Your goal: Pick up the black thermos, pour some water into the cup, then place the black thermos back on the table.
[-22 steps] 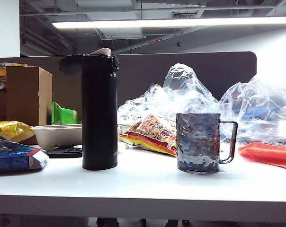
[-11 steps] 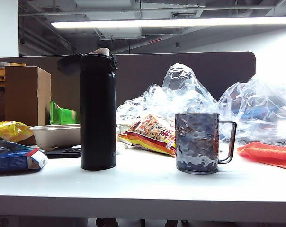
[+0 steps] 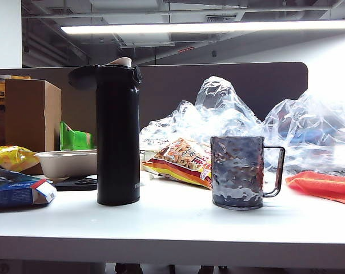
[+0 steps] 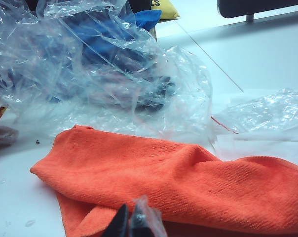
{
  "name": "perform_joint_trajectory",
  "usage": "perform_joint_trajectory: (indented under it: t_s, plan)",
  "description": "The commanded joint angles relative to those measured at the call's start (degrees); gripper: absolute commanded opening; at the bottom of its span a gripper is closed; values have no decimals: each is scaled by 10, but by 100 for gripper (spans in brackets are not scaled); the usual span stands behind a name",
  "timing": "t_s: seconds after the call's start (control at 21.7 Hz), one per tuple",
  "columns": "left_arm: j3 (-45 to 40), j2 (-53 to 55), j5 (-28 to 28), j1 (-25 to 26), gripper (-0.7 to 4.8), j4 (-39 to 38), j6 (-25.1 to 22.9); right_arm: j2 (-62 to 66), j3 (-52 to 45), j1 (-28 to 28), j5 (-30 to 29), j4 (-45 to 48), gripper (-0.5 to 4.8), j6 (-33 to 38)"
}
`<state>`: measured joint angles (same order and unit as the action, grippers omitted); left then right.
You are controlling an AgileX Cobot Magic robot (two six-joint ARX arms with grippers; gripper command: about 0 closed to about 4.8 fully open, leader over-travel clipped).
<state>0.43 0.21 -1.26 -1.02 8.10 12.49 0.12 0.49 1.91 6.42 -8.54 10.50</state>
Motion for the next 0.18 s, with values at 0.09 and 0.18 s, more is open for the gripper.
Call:
perform_joint_trajectory:
  t_s: [0.09, 0.18]
  plan:
    - [1, 0, -1, 2, -4, 5, 0, 0, -2, 0, 1, 7, 19, 0]
    - [1, 0, -1, 2, -4, 5, 0, 0, -2, 0, 1, 7, 19, 0]
